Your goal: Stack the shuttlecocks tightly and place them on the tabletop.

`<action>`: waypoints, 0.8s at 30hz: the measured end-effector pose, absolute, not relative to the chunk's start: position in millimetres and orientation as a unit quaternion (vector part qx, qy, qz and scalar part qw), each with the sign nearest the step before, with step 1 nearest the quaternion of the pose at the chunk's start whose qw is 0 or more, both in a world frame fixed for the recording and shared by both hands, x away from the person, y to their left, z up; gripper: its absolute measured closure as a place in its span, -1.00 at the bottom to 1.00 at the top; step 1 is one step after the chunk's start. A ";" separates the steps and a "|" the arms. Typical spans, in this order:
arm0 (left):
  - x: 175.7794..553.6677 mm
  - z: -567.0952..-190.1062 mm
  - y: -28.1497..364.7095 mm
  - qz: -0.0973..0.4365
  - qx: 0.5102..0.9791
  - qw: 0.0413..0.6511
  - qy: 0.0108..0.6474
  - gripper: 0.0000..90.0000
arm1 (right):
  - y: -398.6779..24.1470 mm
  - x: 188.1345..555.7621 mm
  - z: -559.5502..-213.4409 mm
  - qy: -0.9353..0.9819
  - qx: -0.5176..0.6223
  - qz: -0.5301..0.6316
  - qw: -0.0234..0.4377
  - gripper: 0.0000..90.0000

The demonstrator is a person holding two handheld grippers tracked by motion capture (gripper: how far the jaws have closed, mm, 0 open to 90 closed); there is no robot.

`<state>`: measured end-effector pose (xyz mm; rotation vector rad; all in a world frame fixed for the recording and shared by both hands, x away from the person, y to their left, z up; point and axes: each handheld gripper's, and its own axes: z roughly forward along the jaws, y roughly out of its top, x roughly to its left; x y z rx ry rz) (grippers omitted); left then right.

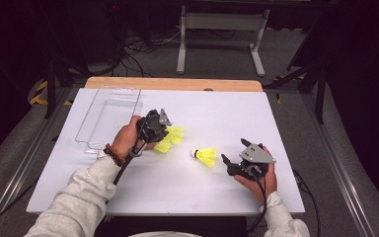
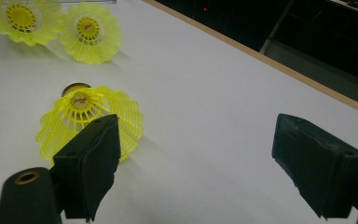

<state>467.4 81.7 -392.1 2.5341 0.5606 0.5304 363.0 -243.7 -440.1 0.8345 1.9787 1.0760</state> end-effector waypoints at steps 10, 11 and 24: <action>466.3 -396.3 84.1 0.167 0.931 0.259 0.196 0.67 | -242.8 363.6 -441.1 0.773 0.322 0.413 0.359 -0.64; 466.0 -396.4 84.2 0.167 0.930 0.261 0.198 0.66 | -242.4 363.5 -441.2 0.773 0.322 0.413 0.359 -0.64; 460.7 -389.5 86.0 0.167 0.918 0.300 0.199 0.58 | -242.2 363.4 -441.4 0.774 0.321 0.411 0.358 -0.65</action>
